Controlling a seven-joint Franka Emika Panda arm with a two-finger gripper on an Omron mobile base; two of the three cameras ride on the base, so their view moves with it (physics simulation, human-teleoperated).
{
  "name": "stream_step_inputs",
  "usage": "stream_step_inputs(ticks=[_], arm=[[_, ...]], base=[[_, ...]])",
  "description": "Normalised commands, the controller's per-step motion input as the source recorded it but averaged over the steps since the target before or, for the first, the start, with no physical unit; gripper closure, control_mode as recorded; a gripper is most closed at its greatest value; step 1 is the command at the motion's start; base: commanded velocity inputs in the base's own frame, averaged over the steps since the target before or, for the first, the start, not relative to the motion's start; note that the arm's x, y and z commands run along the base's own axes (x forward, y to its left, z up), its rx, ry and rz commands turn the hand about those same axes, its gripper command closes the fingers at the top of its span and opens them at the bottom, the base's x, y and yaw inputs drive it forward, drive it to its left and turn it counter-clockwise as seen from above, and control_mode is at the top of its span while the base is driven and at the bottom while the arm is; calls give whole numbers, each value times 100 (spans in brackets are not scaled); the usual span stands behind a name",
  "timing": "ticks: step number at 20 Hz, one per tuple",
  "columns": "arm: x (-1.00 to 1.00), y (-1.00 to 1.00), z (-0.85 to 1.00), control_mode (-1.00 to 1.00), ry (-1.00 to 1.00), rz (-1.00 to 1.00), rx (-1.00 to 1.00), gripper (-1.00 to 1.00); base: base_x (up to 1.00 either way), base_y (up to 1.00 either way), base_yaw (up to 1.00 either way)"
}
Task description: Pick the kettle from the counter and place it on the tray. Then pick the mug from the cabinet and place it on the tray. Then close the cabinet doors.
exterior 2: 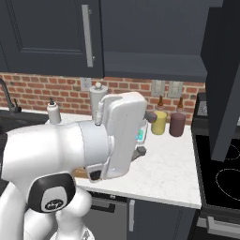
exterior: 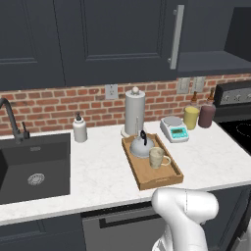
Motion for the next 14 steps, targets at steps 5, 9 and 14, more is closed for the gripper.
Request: stream_step_inputs(ticks=[5,9,14], arm=[[-26,-60,-8,-100,0,-3,-19,-100],[-29,-28,-11,-100,0,-5,-23,-100],[-29,-22,3,-100,0,-9,-6,-100]], base=[[0,0,0],[0,0,0],[0,0,0]])
